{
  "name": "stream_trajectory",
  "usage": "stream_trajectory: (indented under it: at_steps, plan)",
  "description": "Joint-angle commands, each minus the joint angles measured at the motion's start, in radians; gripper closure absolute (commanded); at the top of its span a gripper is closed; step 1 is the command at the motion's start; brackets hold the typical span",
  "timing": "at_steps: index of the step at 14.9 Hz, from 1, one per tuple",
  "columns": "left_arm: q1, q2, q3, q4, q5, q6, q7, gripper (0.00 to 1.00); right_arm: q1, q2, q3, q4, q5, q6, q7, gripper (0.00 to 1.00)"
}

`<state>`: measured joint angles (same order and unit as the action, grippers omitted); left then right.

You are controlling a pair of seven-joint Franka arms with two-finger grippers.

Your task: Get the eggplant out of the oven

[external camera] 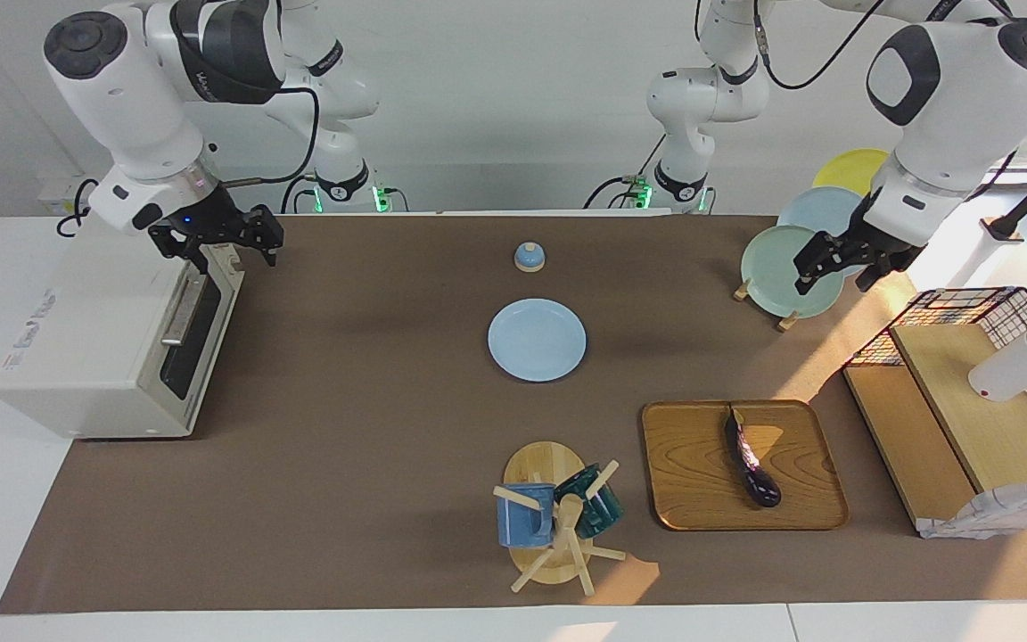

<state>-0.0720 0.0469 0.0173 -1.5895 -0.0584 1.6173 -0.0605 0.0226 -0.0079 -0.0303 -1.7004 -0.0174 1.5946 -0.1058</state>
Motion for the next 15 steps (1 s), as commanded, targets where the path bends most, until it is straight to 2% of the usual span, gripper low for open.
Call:
stream_trajectory:
  at_steps: [1, 3, 5, 7, 11, 15]
  plan:
    - [-0.009, -0.068, -0.002, -0.11, 0.022, -0.005, -0.025, 0.0, 0.005, -0.02, -0.014, 0.002, 0.005, -0.004, 0.006, 0.0]
    - [-0.012, -0.108, -0.01, -0.194, 0.022, 0.027, -0.028, 0.0, 0.01, -0.026, -0.02, 0.005, 0.005, 0.002, 0.006, 0.0]
    - [-0.014, -0.117, -0.019, -0.214, 0.022, 0.026, -0.025, 0.0, 0.011, -0.03, -0.016, 0.011, 0.004, -0.005, 0.006, 0.0]
    - [-0.009, -0.105, -0.037, -0.199, 0.022, 0.01, -0.025, 0.0, 0.011, -0.038, -0.008, 0.01, 0.004, 0.001, 0.006, 0.0]
    - [0.0, -0.071, -0.043, -0.09, 0.022, -0.071, -0.025, 0.0, -0.003, -0.044, -0.013, 0.001, 0.005, -0.011, 0.001, 0.0]
    - [0.0, -0.073, -0.049, -0.099, 0.02, -0.063, -0.027, 0.0, 0.0, -0.044, -0.013, 0.001, 0.005, -0.011, 0.001, 0.0]
